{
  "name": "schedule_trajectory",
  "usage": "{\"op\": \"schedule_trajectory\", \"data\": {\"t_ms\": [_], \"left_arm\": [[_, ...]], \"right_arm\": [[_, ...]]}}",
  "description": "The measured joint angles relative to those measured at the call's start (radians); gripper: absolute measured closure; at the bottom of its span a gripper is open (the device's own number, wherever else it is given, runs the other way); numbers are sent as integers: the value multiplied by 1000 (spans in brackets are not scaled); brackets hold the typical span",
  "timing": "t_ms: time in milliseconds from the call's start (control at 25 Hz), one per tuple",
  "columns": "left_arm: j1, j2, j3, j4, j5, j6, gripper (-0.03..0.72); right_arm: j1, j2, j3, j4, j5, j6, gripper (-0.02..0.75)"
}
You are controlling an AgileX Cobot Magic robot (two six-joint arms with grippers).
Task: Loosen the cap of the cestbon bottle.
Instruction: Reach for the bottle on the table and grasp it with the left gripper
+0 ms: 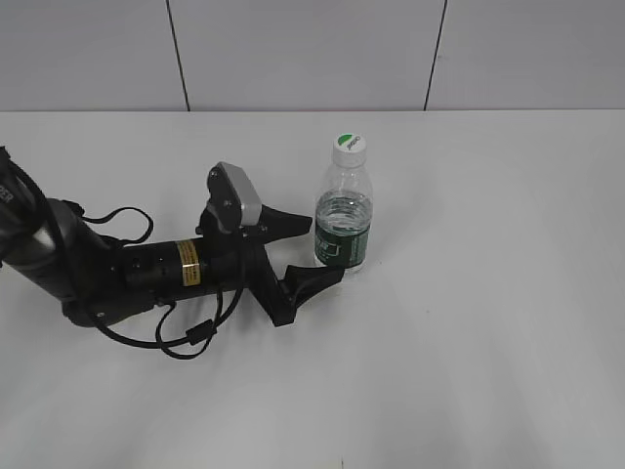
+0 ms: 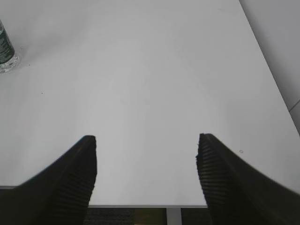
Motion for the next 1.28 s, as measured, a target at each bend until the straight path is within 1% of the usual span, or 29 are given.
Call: {"op": "schedule_trajectory", "data": {"t_ms": [240,560,960,1280], "left_arm": [[-4,0,-1,-25,-23,0,125],[-7,0,-1,-29,-62,0,125],[-13,0,-22,-60,-62,0,125],[-15,0,-33,-63,-53,0,125]], "right_arm": [[0,0,0,1,0,0,226],[0,0,0,1,0,0,226],[0,0,0,1,0,0,226],[0,0,0,1,0,0,226]]}}
